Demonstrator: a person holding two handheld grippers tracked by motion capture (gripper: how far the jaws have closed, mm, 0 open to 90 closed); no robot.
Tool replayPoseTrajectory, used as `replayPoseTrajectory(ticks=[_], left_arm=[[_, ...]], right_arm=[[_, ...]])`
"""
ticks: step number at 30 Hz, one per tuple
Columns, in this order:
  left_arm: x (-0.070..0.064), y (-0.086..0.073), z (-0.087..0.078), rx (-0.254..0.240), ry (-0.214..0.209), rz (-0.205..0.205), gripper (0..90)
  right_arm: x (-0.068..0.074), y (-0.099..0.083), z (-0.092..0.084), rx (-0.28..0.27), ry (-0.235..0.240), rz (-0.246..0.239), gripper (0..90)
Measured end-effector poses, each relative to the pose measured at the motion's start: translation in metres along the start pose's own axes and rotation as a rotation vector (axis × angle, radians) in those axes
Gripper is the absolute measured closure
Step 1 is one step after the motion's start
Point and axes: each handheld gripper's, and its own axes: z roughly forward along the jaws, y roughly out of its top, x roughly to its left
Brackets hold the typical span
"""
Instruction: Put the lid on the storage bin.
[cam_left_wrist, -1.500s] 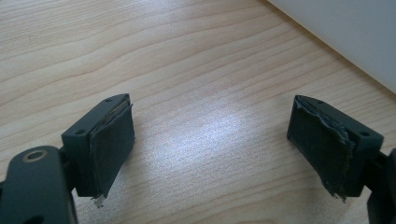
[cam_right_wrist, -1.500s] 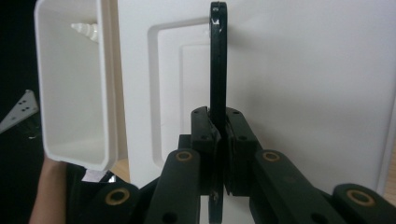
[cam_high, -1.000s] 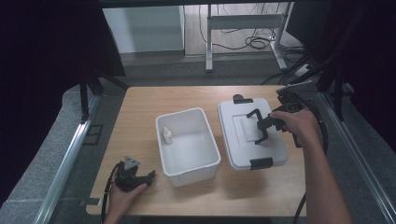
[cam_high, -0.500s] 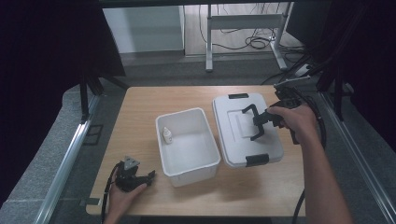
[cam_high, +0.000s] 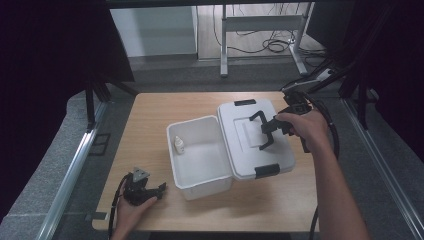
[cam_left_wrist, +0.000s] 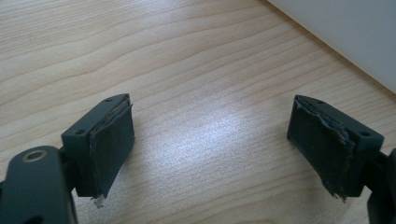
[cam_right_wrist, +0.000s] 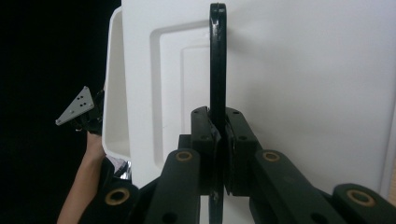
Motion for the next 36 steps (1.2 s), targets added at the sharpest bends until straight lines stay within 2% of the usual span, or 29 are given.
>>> replayPoseTrajectory(ticks=[7, 21, 36], left_arm=[[0.0, 0.0, 0.0, 0.002, -0.001, 0.003, 14.6], [0.0, 0.0, 0.0, 0.002, -0.001, 0.003, 14.6], [0.0, 0.0, 0.0, 0.0, -0.001, 0.001, 14.5]], right_arm=[[0.012, 0.005, 0.011, 0.017, 0.007, -0.018, 84.6], [0.022, 0.007, 0.022, 0.029, 0.018, -0.027, 84.6], [0.045, 0.012, 0.036, 0.048, 0.022, -0.057, 84.6]])
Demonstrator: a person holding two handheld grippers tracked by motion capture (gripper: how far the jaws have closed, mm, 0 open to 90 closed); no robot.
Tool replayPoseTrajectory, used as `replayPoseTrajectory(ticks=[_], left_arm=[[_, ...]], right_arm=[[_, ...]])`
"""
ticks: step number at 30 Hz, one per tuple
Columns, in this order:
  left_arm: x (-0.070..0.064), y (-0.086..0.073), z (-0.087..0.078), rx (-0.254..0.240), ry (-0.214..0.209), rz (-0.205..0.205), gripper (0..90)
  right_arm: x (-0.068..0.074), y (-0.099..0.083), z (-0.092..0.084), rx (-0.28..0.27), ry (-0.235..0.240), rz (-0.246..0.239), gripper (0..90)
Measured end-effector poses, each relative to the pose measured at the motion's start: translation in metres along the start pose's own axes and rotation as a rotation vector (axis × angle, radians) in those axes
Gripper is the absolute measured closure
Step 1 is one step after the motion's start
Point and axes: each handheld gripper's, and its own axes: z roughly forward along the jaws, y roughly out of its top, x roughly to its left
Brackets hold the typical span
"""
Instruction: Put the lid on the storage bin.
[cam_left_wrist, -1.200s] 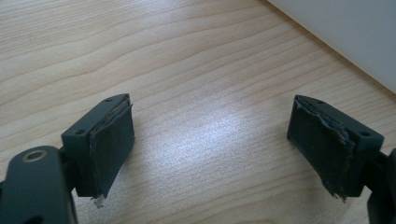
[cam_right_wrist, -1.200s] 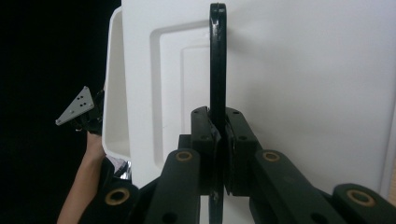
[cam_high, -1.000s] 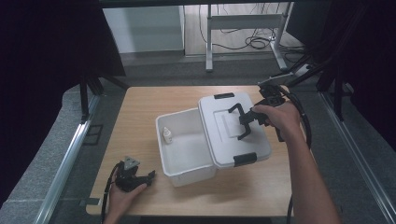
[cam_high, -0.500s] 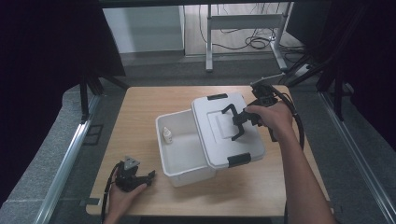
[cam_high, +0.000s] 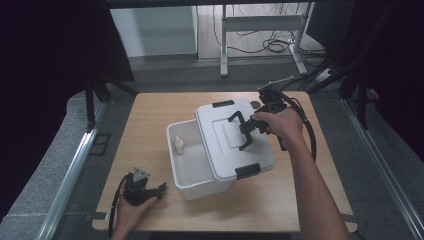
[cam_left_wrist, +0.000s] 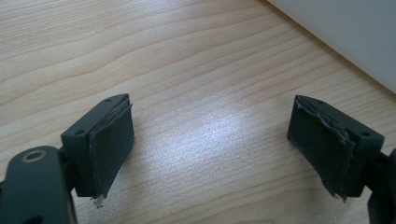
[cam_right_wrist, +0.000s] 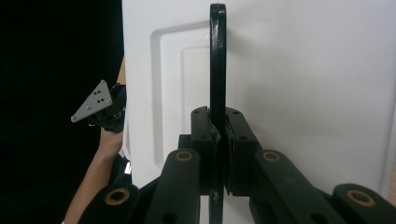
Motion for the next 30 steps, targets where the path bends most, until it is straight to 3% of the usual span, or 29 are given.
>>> replayPoseTrajectory(ticks=[16, 30], left_arm=[[0.0, 0.0, 0.0, -0.002, 0.0, 0.0, 14.5], [0.0, 0.0, 0.0, -0.002, 0.0, 0.0, 14.4]], right_arm=[[0.014, 0.003, 0.011, 0.015, 0.01, -0.014, 84.6], [0.029, 0.008, 0.035, 0.05, 0.013, -0.012, 84.6]])
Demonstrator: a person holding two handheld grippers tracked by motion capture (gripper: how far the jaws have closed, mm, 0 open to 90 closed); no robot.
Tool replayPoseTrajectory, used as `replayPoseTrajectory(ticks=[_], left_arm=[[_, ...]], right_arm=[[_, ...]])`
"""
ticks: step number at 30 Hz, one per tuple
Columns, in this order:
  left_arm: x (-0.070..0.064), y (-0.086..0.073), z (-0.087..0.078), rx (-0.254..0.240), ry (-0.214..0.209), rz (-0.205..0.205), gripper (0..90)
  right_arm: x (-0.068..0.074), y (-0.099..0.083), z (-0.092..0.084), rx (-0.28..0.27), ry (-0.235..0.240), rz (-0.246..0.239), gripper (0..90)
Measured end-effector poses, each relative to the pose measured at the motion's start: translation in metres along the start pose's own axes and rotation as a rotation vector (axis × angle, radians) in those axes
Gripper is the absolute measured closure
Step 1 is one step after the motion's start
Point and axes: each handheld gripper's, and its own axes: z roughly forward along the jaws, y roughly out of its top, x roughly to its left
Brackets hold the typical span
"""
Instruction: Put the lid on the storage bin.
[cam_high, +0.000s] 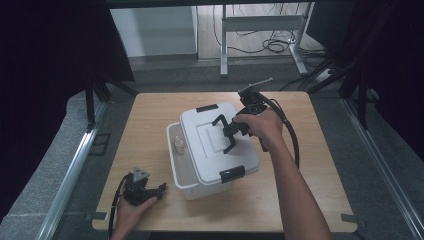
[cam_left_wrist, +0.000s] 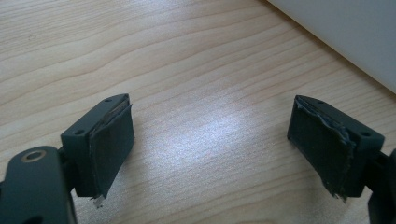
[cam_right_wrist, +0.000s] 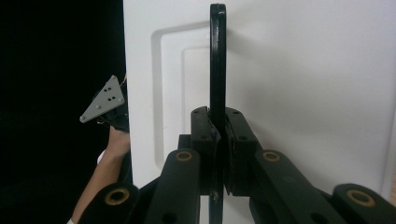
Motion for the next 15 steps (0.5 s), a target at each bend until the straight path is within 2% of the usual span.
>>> replayPoseTrajectory(ticks=[15], left_arm=[[0.0, 0.0, 0.0, 0.001, -0.006, 0.006, 14.2]], right_arm=[[0.023, 0.008, 0.025, 0.011, 0.004, 0.004, 84.6]])
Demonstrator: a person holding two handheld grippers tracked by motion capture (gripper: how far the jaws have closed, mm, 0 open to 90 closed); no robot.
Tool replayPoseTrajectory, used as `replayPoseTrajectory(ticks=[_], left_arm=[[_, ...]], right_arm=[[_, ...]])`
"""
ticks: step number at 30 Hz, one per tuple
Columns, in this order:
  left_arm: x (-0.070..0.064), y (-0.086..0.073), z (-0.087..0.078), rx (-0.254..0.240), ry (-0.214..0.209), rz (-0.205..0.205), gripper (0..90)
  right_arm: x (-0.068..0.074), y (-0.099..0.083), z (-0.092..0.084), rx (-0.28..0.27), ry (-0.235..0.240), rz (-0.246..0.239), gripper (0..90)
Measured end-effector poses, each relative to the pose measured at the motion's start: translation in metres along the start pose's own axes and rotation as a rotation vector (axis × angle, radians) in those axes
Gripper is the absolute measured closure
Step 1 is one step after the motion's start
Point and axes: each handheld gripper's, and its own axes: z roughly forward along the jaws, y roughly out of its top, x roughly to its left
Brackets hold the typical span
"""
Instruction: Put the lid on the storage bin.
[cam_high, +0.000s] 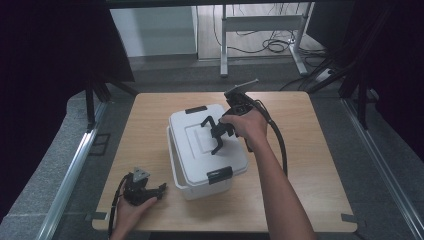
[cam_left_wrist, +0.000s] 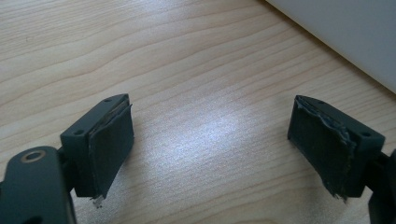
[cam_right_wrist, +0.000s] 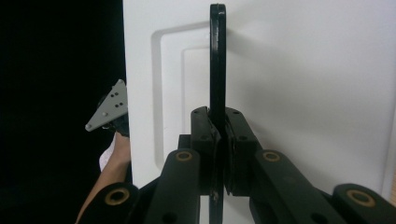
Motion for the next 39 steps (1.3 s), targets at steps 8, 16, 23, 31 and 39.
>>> replayPoseTrajectory(ticks=[8, 16, 23, 31, 39], left_arm=[[0.0, 0.0, 0.0, 0.0, -0.004, 0.004, 14.2], [0.0, 0.0, 0.0, 0.0, -0.006, 0.008, 14.1], [0.0, 0.0, 0.0, 0.0, -0.008, 0.009, 14.0], [0.0, 0.0, 0.0, 0.0, -0.01, 0.012, 14.0], [0.0, 0.0, 0.0, -0.001, -0.012, 0.009, 14.0]], right_arm=[[0.008, 0.001, 0.005, -0.001, -0.013, 0.011, 84.6], [0.011, 0.005, 0.018, 0.029, -0.021, 0.024, 84.5], [0.012, 0.007, 0.027, 0.041, -0.035, 0.044, 84.5], [0.011, 0.012, 0.036, 0.047, -0.027, 0.07, 84.5], [0.004, 0.011, 0.041, 0.045, -0.025, 0.095, 84.3]])
